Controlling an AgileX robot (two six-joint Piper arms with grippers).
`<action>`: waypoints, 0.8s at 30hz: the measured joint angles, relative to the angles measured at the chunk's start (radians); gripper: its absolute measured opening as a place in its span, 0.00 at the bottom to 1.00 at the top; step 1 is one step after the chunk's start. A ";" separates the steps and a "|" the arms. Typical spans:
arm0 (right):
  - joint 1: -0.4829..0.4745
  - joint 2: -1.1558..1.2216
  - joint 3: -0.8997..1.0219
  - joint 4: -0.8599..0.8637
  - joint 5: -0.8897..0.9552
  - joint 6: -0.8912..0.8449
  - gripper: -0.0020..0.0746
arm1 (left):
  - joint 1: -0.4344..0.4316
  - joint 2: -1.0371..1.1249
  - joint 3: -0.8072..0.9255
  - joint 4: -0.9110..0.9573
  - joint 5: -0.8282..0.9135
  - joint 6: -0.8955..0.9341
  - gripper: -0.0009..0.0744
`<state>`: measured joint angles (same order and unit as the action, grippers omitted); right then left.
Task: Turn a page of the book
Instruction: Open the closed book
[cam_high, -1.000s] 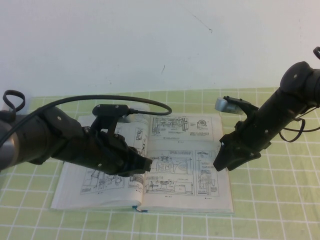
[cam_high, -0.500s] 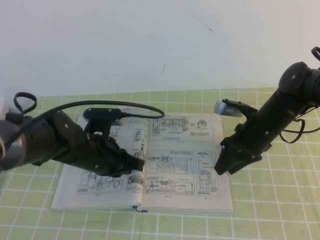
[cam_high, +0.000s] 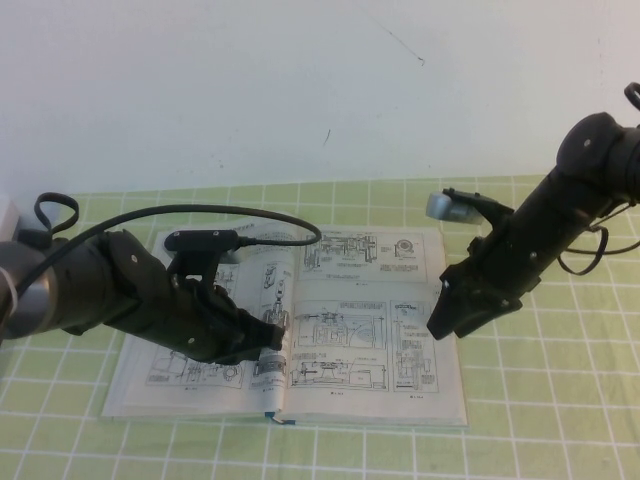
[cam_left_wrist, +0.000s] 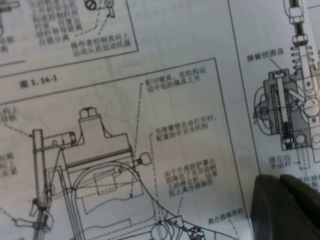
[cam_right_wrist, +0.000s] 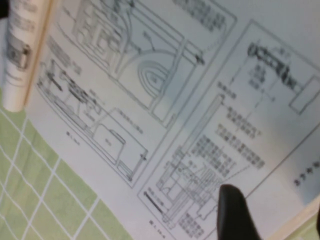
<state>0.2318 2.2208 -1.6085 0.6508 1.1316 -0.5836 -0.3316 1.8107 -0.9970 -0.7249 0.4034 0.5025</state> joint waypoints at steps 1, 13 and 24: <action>0.000 0.000 -0.014 0.000 0.003 0.000 0.47 | 0.000 0.000 0.000 0.000 0.000 0.000 0.01; 0.002 0.019 -0.047 -0.019 0.005 0.042 0.47 | 0.000 0.000 -0.002 -0.006 0.004 0.000 0.01; 0.012 0.028 -0.047 0.052 -0.035 0.032 0.47 | 0.001 0.002 -0.002 -0.021 0.006 0.000 0.01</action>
<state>0.2443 2.2483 -1.6557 0.7023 1.0968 -0.5519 -0.3304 1.8130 -0.9987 -0.7456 0.4097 0.5025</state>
